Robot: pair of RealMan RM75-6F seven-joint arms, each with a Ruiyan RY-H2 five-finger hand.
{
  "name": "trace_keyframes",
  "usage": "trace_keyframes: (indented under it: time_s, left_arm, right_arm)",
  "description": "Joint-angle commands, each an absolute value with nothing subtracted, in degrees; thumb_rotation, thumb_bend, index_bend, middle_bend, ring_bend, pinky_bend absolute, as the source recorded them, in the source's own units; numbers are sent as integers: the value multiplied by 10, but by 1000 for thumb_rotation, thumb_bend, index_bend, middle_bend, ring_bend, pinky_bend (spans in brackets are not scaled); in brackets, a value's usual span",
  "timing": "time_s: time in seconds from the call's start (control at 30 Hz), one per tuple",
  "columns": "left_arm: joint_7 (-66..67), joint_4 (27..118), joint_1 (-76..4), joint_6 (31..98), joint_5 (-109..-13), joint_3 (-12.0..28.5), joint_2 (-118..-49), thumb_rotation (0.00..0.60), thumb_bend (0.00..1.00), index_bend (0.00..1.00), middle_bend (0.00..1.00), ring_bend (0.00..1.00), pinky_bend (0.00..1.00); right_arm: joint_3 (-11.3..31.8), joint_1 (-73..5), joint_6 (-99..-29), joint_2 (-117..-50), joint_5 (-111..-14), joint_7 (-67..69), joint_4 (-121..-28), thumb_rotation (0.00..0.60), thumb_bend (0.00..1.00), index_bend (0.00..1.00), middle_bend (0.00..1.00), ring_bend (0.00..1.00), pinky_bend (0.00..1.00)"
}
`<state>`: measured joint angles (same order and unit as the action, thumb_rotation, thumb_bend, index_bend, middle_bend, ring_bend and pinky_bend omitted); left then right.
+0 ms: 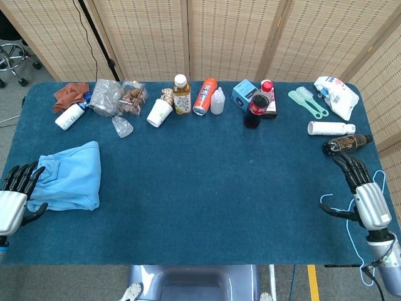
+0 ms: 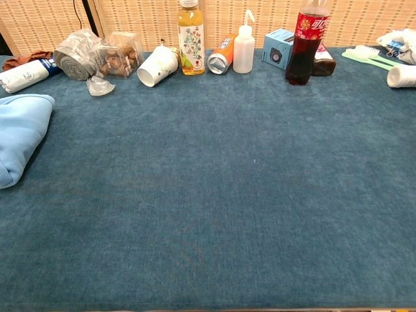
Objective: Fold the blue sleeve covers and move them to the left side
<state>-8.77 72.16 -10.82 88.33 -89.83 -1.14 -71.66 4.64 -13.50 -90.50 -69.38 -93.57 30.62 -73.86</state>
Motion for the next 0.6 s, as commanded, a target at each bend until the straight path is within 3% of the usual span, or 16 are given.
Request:
trace_keyframes:
  time_s: [0.03, 0.27, 0.43, 0.6]
  left_arm:
    - [-43, 792, -90, 913, -883, 8, -716, 600, 268, 0, 0, 0, 0]
    - [-2, 888, -75, 912, -858, 17, -709, 600, 259, 0, 0, 0, 0]
    - [24, 927, -73, 902, -847, 19, -700, 600, 56, 0, 0, 0, 0]
    - [42, 926, -74, 894, -850, 20, -704, 600, 32, 0, 0, 0, 0]
  right_arm:
    - [48, -132, -912, -693, -937, 283, -732, 600, 0, 0, 0, 0, 0]
    - [52, -125, -910, -686, -923, 220, -743, 600, 0, 0, 0, 0, 0]
    - [54, -122, -907, -678, -917, 214, -757, 600, 0, 0, 0, 0, 0]
    - [56, -119, -908, -674, -914, 210, -764, 600, 0, 0, 0, 0, 0]
